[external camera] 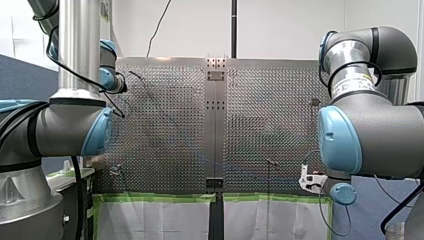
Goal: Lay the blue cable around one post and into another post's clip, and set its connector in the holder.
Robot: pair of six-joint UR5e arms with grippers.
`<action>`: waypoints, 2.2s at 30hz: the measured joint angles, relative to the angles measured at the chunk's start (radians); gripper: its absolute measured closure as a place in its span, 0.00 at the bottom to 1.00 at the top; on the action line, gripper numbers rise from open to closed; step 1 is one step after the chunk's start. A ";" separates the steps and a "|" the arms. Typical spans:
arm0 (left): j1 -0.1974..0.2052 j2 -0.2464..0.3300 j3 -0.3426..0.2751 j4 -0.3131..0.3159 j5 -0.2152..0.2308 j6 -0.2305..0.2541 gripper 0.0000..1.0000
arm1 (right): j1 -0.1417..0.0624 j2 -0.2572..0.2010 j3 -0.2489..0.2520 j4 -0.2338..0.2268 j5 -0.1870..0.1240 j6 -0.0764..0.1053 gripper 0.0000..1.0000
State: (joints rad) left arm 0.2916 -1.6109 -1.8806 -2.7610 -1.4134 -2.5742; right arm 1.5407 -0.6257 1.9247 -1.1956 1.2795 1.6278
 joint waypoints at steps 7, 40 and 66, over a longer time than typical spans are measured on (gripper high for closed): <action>0.011 0.018 -0.021 0.006 0.047 -0.050 0.00 | 0.001 0.000 0.000 0.000 0.000 0.000 1.00; 0.039 0.273 -0.042 -0.070 0.010 -0.018 0.00 | 0.003 -0.001 0.000 0.003 0.000 0.018 1.00; -0.124 0.204 0.166 -0.279 -0.132 0.191 0.00 | 0.003 0.000 -0.006 0.007 0.001 0.031 1.00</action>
State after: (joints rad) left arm 0.1678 -1.4070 -1.7142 -3.0396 -1.5456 -2.3835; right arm 1.5440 -0.6262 1.9185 -1.1888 1.2806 1.6588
